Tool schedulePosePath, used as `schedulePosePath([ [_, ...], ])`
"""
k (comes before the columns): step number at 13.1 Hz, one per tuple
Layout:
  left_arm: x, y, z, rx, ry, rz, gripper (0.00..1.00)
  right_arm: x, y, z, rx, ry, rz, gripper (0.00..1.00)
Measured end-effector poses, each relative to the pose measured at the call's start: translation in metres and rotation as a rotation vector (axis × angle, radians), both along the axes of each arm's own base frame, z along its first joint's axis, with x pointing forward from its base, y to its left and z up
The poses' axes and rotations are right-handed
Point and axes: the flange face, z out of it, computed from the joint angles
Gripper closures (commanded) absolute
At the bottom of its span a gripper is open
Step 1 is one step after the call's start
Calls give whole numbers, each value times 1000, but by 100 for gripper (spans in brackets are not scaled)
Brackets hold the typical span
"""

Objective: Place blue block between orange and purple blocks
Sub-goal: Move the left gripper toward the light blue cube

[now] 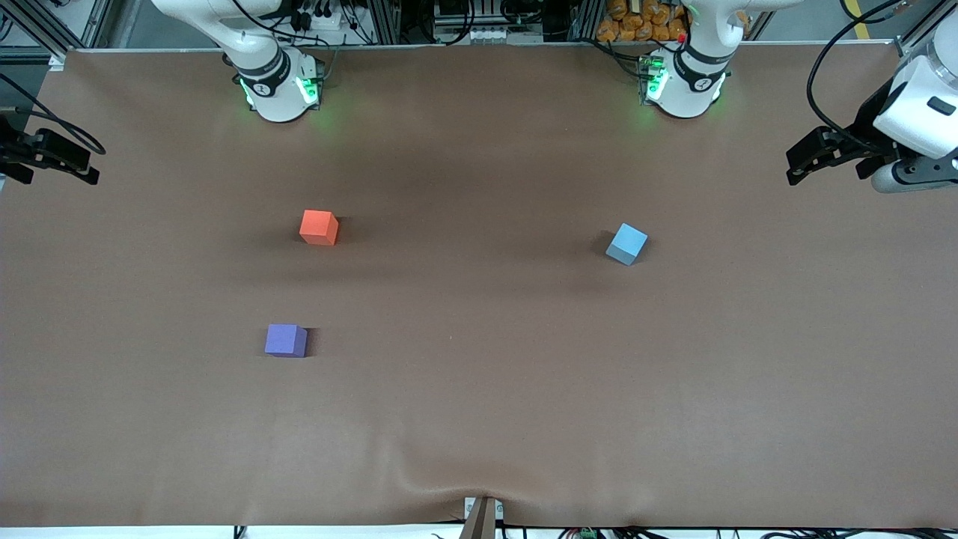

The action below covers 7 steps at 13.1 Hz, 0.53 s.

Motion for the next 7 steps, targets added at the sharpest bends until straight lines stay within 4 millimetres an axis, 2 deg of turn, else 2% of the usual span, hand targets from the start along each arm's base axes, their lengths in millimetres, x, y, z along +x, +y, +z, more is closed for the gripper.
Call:
schedulePosePath([
  [7, 7, -3, -3, -2, 1, -6, 0, -2, 1, -1, 1, 15, 2, 0],
])
